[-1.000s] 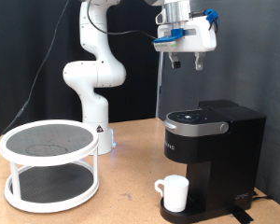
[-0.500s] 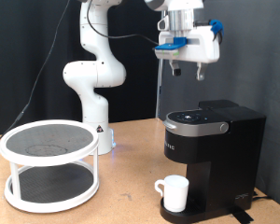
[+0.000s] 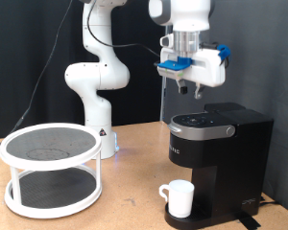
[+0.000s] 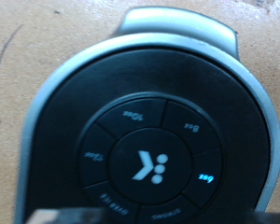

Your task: Make a cup of coffee with the keurig machine

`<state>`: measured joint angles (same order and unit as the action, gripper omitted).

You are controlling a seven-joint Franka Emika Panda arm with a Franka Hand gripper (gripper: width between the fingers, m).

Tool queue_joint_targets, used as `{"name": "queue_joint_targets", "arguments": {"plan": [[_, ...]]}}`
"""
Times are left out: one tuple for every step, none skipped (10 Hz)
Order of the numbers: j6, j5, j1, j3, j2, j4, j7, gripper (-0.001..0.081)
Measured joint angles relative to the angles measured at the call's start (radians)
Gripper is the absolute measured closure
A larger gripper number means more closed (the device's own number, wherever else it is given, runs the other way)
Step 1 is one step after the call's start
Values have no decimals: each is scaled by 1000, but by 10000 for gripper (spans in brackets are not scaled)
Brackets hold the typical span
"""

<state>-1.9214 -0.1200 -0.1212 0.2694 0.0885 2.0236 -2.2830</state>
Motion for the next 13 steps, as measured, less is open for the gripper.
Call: {"name": "queue_joint_targets", "arguments": {"plan": [[-1,-2,0,5,-6,16,0,625],[-7,-4,2,8,-11,32,0,625],[-21,-5,4,11,-15,48,-1,763],[-38,-6,4,13,-16,62,-2,763],[-58,-7,4,15,-17,73,-2,797],[-76,-8,4,16,-18,80,-3,797],[-93,-8,4,16,-19,86,-4,804],[-102,-8,4,17,-22,88,-4,804],[-110,-8,4,18,-27,87,-5,806],[-119,-11,4,19,-34,87,-7,806],[-120,-19,4,19,-40,86,-8,806],[-120,-28,4,19,-47,85,-13,806],[-117,-39,4,19,-57,80,-20,806]]}}
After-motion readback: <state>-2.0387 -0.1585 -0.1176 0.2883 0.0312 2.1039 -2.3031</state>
